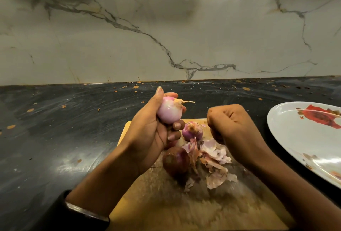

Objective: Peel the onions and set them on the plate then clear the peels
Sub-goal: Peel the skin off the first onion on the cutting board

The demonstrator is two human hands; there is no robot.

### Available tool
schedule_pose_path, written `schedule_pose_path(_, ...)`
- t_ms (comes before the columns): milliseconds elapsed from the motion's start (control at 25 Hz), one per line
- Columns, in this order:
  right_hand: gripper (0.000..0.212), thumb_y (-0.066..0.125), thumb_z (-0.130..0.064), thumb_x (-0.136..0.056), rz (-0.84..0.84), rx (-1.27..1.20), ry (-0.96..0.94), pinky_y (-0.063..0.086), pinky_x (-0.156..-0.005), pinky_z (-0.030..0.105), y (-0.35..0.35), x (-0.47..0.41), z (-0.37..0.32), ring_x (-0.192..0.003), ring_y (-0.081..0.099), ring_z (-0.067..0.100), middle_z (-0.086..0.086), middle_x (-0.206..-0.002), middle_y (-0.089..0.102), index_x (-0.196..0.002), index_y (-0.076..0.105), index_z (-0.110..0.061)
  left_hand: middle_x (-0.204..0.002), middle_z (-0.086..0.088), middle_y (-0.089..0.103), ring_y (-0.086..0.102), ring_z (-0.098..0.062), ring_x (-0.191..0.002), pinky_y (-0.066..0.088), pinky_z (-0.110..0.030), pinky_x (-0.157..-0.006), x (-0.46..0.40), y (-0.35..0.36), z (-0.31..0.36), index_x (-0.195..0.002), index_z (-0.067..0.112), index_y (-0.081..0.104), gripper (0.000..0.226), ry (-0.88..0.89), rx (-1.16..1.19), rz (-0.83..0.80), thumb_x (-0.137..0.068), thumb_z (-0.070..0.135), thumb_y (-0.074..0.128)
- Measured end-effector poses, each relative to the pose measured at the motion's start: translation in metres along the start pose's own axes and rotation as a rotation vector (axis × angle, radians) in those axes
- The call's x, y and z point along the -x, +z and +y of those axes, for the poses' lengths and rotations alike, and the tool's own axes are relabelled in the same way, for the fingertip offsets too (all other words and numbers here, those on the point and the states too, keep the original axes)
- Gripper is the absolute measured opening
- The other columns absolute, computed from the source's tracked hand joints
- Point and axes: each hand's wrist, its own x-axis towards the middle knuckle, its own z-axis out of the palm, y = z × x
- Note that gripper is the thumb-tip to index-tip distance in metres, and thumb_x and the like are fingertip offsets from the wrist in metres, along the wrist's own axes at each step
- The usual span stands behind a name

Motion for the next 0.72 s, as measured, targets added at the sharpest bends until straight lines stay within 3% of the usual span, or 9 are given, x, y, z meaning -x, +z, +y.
schedule_pose_path(160, 0.038, 0.057, -0.043, -0.077, -0.062, 0.218, -0.101, 0.035, -0.045, 0.026, -0.004, 0.000, 0.002, -0.044, 0.039, 0.006, -0.007, -0.043, 0.043, -0.045, 0.049, -0.026, -0.087, -0.012, 0.061, 0.042, -0.015, -0.055, 0.030, -0.022, -0.041, -0.001, -0.001, 0.000, -0.107, 0.013, 0.056, 0.039, -0.007, 0.023, 0.018, -0.099, 0.049, 0.041)
schedule_pose_path(320, 0.011, 0.061, -0.041, -0.077, -0.056, 0.398, -0.175, 0.048, -0.052, 0.033, -0.003, 0.002, 0.002, -0.061, 0.058, 0.011, -0.009, -0.067, 0.062, -0.078, 0.061, -0.031, -0.088, -0.012, 0.062, 0.044, -0.015, -0.055, 0.030, -0.022, -0.041, -0.002, -0.002, -0.001, -0.108, 0.013, 0.057, 0.040, -0.016, 0.035, 0.006, -0.098, 0.048, 0.042)
schedule_pose_path(480, 0.034, 0.060, -0.047, -0.091, 0.135, 0.458, -0.331, 0.052, -0.062, 0.023, -0.003, -0.002, 0.002, -0.079, 0.063, 0.005, -0.014, -0.092, 0.064, -0.121, 0.061, -0.031, -0.080, -0.008, 0.064, 0.046, -0.014, -0.053, 0.032, -0.020, -0.039, 0.000, 0.000, -0.002, -0.113, 0.011, 0.055, 0.047, -0.057, -0.040, -0.042, -0.098, 0.052, 0.040)
schedule_pose_path(600, 0.024, 0.063, -0.022, -0.095, 0.131, 0.491, -0.485, 0.051, -0.077, 0.015, -0.002, -0.003, 0.009, -0.089, 0.065, 0.002, -0.007, -0.102, 0.072, -0.118, 0.071, -0.017, -0.078, -0.009, 0.063, 0.049, -0.014, -0.052, 0.033, -0.019, -0.038, 0.002, 0.002, -0.003, -0.109, 0.011, 0.059, 0.052, -0.092, -0.144, -0.101, -0.094, 0.058, 0.040)
schedule_pose_path(720, 0.020, 0.061, -0.017, -0.095, 0.147, 0.573, -0.537, 0.051, -0.080, 0.018, -0.004, -0.005, 0.011, -0.090, 0.068, 0.010, -0.002, -0.100, 0.075, -0.111, 0.073, -0.011, -0.084, -0.014, 0.065, 0.051, -0.013, -0.053, 0.034, -0.017, -0.038, 0.004, 0.002, -0.003, -0.108, 0.006, 0.062, 0.059, -0.139, -0.221, -0.156, -0.092, 0.059, 0.042)
